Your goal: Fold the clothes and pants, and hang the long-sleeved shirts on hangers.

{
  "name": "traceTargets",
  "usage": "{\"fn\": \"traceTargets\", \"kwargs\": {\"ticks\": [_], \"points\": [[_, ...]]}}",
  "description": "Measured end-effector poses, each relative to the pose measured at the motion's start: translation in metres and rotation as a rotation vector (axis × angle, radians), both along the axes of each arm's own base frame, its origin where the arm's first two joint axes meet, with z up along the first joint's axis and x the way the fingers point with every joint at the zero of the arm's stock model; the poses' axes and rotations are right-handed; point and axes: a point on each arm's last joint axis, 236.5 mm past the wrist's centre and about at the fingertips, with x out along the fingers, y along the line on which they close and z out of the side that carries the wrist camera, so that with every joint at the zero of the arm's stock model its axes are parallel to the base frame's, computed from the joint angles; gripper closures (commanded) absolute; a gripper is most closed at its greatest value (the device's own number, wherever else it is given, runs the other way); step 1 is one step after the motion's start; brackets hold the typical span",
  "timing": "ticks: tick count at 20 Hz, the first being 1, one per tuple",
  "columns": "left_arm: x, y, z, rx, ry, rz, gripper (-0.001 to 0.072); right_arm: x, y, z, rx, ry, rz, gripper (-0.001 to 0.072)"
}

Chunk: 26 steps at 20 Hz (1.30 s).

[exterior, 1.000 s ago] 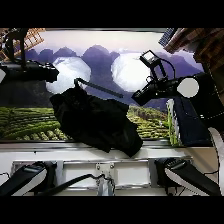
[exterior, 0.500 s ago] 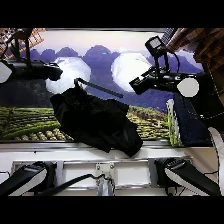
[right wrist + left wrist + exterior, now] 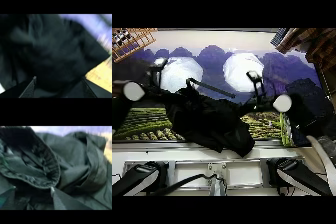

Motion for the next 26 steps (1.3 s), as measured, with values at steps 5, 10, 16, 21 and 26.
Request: {"fn": "traceTargets", "kwargs": {"ticks": [5, 10, 16, 21, 26], "points": [[0.017, -0.047, -0.038, -0.035, 0.023, -0.083, 0.0103, -0.050, -0.004, -0.064, 0.016, 0.174, -0.085, 0.0081], [0.037, -0.082, -0.092, -0.068, 0.129, -0.111, 0.0196, -0.071, 0.000, -0.073, 0.055, 0.255, -0.118, 0.0081], [0.056, -0.095, -0.100, -0.082, 0.143, -0.128, 0.0704, -0.082, -0.001, -0.056, 0.102, 0.284, -0.180, 0.0083], [0.077, -0.074, 0.025, -0.129, -0.145, -0.124, 0.0704, -0.093, -0.051, -0.053, -0.024, 0.243, -0.336, 0.0082], [0.064, -0.047, 0.116, -0.143, -0.361, -0.104, 0.0704, -0.123, -0.080, -0.075, -0.030, 0.317, -0.533, 0.0060]]}}
